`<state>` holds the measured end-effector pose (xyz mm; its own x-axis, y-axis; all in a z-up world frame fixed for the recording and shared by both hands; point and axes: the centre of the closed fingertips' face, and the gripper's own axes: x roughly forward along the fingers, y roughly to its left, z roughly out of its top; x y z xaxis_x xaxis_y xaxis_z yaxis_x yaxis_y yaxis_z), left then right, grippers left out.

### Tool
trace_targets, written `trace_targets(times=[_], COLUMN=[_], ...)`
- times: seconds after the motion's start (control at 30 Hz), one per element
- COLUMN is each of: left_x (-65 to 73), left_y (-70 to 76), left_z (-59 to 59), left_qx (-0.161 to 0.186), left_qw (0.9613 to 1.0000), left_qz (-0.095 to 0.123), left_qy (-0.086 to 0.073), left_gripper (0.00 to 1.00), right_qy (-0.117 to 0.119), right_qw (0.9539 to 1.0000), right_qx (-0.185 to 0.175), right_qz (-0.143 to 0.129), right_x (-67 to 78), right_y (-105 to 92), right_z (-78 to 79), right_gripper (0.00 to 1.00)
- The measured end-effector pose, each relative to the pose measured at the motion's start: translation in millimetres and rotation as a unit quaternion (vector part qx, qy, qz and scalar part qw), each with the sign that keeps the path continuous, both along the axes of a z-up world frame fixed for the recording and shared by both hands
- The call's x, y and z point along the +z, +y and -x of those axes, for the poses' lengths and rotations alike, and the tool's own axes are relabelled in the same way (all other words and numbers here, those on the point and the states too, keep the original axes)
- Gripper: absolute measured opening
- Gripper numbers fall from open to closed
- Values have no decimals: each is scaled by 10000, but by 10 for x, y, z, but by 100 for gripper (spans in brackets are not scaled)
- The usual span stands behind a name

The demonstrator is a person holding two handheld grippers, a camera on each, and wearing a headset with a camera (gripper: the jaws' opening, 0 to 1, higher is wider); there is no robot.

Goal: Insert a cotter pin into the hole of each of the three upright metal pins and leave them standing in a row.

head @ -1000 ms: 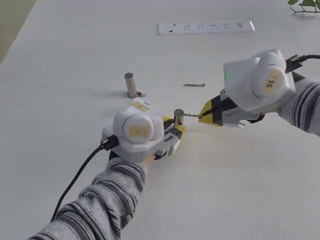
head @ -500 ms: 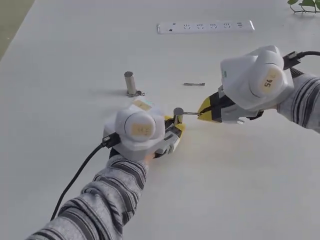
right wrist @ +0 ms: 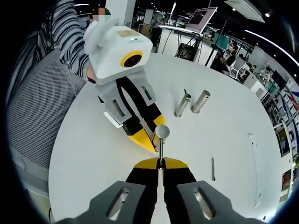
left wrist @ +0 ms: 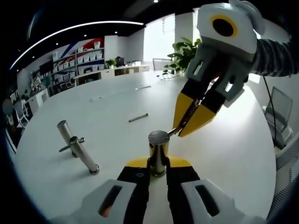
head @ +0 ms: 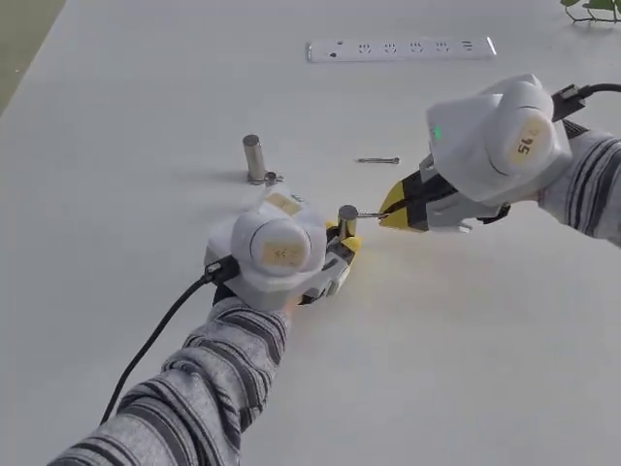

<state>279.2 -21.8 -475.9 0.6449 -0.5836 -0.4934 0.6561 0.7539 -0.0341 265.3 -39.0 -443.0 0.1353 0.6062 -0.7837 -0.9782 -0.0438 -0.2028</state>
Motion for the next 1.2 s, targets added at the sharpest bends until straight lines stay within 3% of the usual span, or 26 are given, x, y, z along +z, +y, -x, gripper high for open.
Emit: trace_targets(times=[0.43,0.63,0.87,1.2], left_x=[-10,-11,-20,-29], left_y=[0,-2,-5,-8], left_z=[-1,-2,-5,-7], left_qx=[88,113,144,166], left_qw=[9999,9999,9999,9998], left_qz=[43,57,67,85], left_qy=[-48,-42,-22,-1], left_gripper=[9,9,9,9], right_qy=[-128,-72,-23,49], right_qw=[9999,9999,9996,9990], right_qx=[75,-48,-208,-377], right_qz=[-25,-105,-176,-228], right_x=[-13,-23,16,53], right_y=[146,175,129,46], right_z=[-2,-34,-71,-47], right_gripper=[0,0,6,0])
